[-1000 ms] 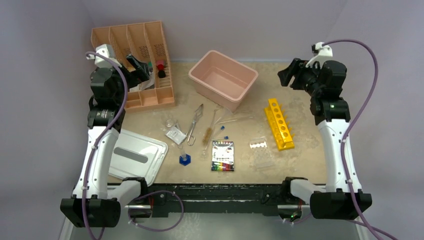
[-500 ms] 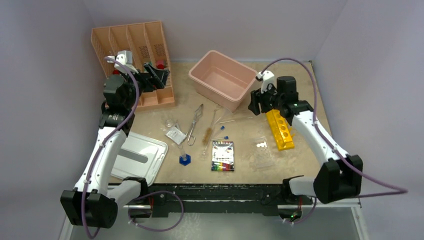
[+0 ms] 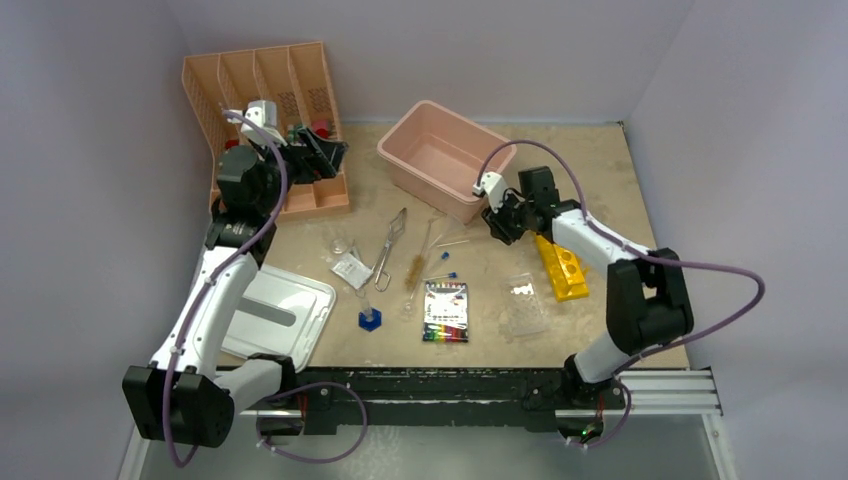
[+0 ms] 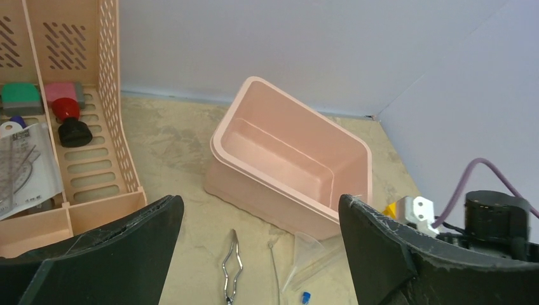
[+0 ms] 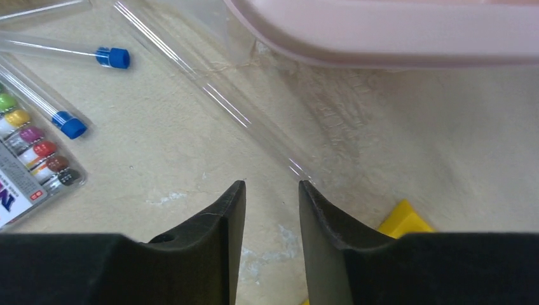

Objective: Organize the chemistry lab equipment

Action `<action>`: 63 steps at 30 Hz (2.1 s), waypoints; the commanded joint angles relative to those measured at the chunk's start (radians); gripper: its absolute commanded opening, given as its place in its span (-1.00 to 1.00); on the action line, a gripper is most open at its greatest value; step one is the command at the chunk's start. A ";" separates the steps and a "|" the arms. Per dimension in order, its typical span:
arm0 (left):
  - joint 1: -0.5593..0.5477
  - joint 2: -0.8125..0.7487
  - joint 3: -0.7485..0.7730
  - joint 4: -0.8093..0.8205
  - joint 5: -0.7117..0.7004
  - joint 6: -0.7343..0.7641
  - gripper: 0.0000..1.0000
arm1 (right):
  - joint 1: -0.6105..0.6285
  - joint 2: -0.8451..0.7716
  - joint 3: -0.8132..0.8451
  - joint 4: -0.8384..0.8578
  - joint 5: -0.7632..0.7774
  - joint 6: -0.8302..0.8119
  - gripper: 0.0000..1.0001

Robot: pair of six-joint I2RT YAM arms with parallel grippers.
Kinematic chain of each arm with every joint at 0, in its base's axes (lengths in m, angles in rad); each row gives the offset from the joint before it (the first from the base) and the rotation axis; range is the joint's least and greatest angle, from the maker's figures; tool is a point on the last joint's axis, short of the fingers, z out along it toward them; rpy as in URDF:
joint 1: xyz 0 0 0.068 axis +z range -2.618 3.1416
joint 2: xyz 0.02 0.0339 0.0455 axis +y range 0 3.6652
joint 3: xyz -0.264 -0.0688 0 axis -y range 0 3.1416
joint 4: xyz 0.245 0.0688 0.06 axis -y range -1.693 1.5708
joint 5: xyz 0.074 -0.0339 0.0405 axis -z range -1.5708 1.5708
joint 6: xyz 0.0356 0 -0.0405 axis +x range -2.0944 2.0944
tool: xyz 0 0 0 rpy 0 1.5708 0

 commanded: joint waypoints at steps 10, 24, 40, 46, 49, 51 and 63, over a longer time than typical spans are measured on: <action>-0.038 0.056 0.073 0.051 0.019 0.009 0.82 | 0.002 0.166 0.069 0.023 -0.038 -0.117 0.12; -0.050 0.079 0.095 0.047 0.022 0.030 0.82 | 0.004 0.195 0.108 -0.142 -0.139 -0.153 -0.29; -0.050 0.057 0.082 0.018 0.006 0.045 0.82 | 0.120 0.233 0.077 -0.085 -0.060 -0.163 -0.11; -0.051 0.044 0.074 0.008 0.000 0.049 0.82 | 0.148 0.249 0.081 -0.104 -0.031 -0.177 -0.37; -0.050 0.039 0.071 0.004 -0.001 0.050 0.82 | 0.169 0.242 0.066 -0.079 -0.014 -0.179 -0.09; -0.050 0.039 0.068 0.004 -0.003 0.052 0.82 | 0.196 0.250 0.054 -0.047 0.002 -0.180 -0.05; -0.050 0.011 0.057 -0.014 -0.012 0.063 0.85 | 0.220 0.333 0.123 -0.074 0.002 -0.170 -0.44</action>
